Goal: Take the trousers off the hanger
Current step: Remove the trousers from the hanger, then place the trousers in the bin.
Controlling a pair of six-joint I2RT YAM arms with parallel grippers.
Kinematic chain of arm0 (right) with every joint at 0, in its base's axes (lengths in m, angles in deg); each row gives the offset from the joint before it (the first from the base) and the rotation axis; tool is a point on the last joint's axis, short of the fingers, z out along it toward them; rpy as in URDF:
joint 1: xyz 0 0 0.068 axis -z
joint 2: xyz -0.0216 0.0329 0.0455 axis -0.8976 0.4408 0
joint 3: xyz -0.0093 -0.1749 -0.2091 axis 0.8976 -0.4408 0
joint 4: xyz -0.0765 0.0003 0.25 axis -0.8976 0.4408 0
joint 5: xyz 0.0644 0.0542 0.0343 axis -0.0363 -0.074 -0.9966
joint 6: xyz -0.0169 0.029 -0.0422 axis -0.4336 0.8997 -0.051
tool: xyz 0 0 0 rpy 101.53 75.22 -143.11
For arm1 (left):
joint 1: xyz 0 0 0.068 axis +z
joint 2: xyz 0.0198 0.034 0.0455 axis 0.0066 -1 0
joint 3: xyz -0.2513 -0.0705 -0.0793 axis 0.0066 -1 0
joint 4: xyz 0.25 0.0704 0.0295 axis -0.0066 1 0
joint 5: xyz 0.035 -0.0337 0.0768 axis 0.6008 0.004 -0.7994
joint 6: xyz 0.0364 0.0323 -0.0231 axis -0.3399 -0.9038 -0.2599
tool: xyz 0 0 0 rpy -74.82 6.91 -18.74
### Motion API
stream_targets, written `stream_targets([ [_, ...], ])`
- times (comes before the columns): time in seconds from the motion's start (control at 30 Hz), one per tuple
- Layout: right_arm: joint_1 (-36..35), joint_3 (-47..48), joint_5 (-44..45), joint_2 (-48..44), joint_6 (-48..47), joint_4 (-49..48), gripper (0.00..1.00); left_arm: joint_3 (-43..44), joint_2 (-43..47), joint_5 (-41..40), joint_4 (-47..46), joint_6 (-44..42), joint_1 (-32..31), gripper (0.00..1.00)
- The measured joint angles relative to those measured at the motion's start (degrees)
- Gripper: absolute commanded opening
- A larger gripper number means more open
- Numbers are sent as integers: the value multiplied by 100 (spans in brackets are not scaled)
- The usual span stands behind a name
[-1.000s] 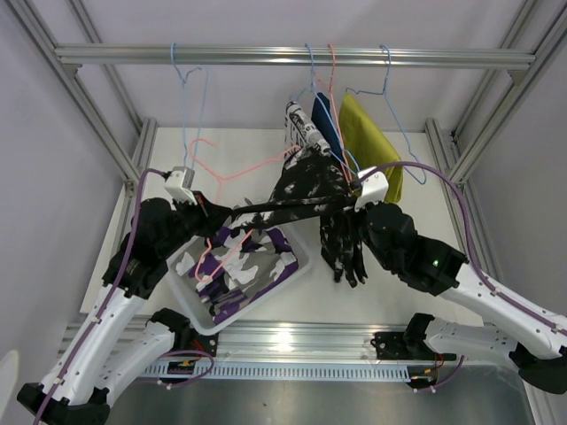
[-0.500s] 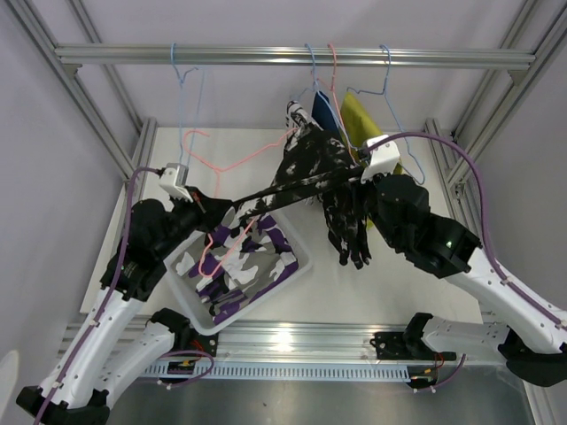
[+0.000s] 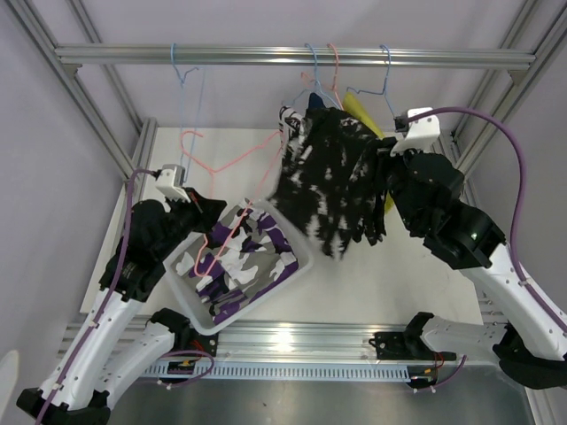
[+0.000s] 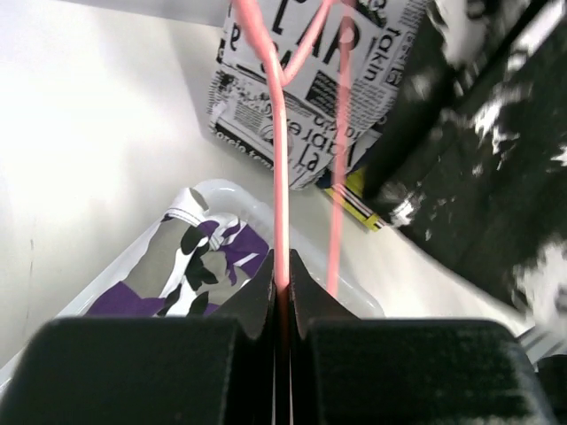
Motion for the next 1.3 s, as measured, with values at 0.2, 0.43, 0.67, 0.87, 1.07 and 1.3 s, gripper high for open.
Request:
stream_targets([
  [0.2,367,13,-4,-162,0,48,0,0,2,-92,63,-28,11,0],
  [0.43,431,-170,-586,-339,46,17,0,0,-9,-107,68,-28,11,0],
  [0.67,431,-691,-1609,-640,264,-140,0,0,85,-310,168,-81,17,0],
  [0.87,387,-1248,-2253,-761,483,-398,0,0,765,-664,216,-234,57,1],
  [1.07,-216,-1519,-2199,-518,520,-590,0,0,1467,-1174,114,-470,107,0],
  [1.3,-1049,-1519,-1843,74,446,-940,0,0,1757,-1615,90,-649,125,0],
])
